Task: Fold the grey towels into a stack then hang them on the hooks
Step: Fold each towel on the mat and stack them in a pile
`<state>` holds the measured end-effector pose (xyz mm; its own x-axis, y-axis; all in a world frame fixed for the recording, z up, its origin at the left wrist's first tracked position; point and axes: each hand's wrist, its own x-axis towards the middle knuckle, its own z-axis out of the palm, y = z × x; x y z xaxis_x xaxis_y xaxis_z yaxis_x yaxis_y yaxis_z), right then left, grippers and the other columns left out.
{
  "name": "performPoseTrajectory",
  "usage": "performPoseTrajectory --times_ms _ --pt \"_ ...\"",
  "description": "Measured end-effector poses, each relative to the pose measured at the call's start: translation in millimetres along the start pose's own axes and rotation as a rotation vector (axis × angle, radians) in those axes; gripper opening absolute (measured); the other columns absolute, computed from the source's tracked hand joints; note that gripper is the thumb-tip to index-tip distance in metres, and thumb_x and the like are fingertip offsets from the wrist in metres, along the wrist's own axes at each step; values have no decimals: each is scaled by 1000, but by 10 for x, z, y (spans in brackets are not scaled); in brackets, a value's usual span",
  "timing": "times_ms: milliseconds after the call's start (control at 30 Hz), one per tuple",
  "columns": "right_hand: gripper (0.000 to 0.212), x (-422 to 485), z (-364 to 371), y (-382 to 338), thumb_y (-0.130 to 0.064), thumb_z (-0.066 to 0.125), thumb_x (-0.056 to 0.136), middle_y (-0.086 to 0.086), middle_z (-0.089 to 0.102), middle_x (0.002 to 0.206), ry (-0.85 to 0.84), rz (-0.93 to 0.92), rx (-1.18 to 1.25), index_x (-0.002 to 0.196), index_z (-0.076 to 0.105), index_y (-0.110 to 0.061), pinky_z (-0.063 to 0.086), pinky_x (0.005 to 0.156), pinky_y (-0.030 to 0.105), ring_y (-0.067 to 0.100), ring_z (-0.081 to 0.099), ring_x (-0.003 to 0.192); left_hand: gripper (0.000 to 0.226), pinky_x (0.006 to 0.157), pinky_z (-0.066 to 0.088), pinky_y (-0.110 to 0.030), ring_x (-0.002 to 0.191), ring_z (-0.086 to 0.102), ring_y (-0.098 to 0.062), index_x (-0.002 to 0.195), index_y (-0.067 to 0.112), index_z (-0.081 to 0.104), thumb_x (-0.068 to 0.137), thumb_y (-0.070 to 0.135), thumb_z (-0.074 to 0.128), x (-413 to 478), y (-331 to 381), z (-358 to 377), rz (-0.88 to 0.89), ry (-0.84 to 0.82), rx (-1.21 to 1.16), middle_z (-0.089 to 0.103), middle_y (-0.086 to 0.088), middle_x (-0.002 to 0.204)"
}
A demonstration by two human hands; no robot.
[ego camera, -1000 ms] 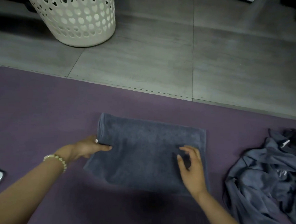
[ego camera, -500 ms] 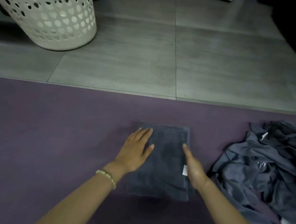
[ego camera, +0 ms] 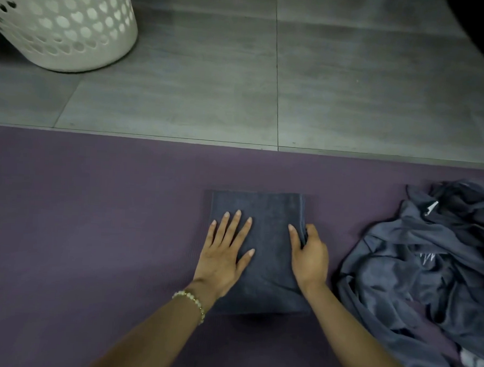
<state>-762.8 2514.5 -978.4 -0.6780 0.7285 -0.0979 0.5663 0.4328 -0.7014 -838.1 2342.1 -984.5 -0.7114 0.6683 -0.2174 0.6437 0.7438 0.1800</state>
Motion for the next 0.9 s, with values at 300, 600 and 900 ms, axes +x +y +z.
performPoseTrajectory --times_ms 300,600,900 --pt "31 -90 23 70 -44 56 90 8 64 70 108 83 2 92 51 -13 39 55 35 33 61 67 68 119 -7 -39 147 2 -20 152 25 -1 96 59 18 734 -109 -386 9 -119 56 9 0 159" --pt "31 -28 -105 72 -45 62 87 -8 60 72 -62 190 135 91 51 -16 48 63 35 18 60 70 71 87 48 -28 108 60 -22 123 10 58 67 46 81 1282 -51 -1124 -99 -676 -80 62 -3 122" --pt "36 -137 -252 1 -47 70 79 3 59 84 -162 379 627 88 55 -15 44 77 29 19 54 82 33 87 55 -34 90 70 -18 99 21 69 69 26 83 597 -155 -1964 -186 -725 -642 74 1 100"
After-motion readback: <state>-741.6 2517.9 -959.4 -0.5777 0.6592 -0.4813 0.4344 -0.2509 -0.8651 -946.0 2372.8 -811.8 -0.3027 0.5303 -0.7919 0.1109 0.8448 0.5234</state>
